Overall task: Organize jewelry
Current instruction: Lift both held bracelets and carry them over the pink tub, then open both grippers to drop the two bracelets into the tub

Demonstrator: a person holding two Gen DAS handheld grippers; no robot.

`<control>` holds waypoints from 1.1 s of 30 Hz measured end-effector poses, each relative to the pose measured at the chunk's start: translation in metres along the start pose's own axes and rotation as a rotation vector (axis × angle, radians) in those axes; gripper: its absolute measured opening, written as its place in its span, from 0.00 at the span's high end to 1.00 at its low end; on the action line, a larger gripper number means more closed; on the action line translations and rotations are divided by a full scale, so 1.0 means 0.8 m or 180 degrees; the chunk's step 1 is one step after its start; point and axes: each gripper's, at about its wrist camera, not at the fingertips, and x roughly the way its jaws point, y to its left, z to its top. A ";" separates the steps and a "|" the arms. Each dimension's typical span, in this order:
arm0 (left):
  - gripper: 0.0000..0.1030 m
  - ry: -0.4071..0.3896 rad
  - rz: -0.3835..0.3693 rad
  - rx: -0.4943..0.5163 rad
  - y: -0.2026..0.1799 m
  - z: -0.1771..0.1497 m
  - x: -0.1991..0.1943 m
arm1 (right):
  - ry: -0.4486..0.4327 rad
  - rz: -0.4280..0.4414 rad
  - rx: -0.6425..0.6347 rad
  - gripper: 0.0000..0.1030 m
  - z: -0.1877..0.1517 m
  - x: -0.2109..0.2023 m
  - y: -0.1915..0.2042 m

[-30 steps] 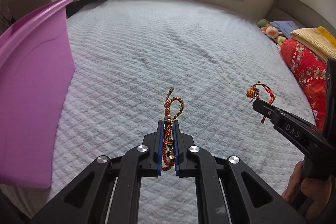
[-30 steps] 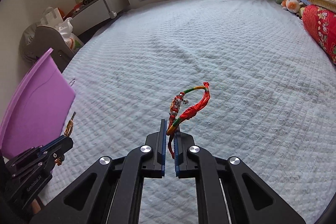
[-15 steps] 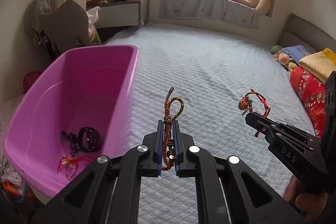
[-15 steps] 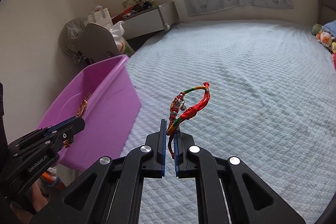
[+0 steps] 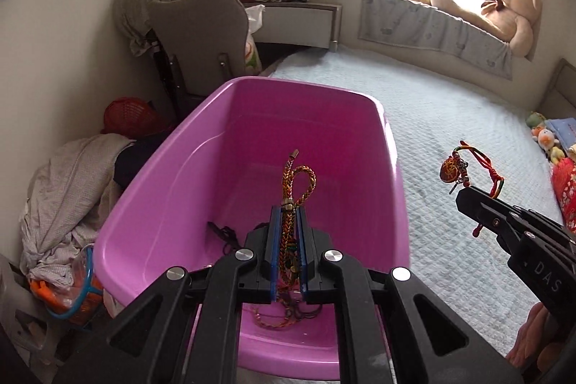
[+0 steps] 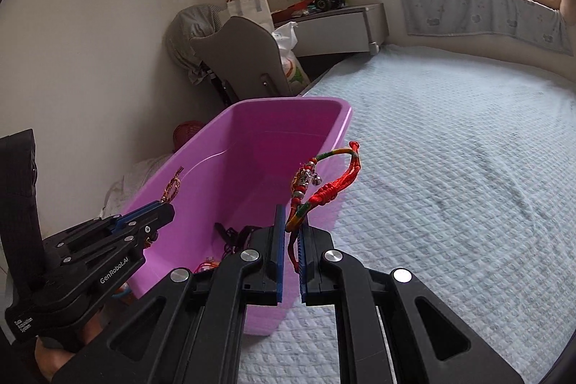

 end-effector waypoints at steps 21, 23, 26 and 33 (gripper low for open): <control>0.91 0.0340 0.0305 -0.0176 0.058 0.002 0.056 | 0.0586 0.0133 -0.0303 0.94 0.021 0.113 0.070; 0.90 0.0376 0.0316 -0.0189 0.061 0.002 0.060 | 0.0620 0.0115 -0.0312 0.94 0.021 0.119 0.071; 0.90 0.0409 0.0321 -0.0193 0.063 0.003 0.065 | 0.0663 0.0102 -0.0300 0.94 0.021 0.127 0.072; 0.61 0.0425 0.0370 -0.0136 0.058 0.008 0.068 | 0.0706 0.0066 -0.0270 0.78 0.026 0.137 0.072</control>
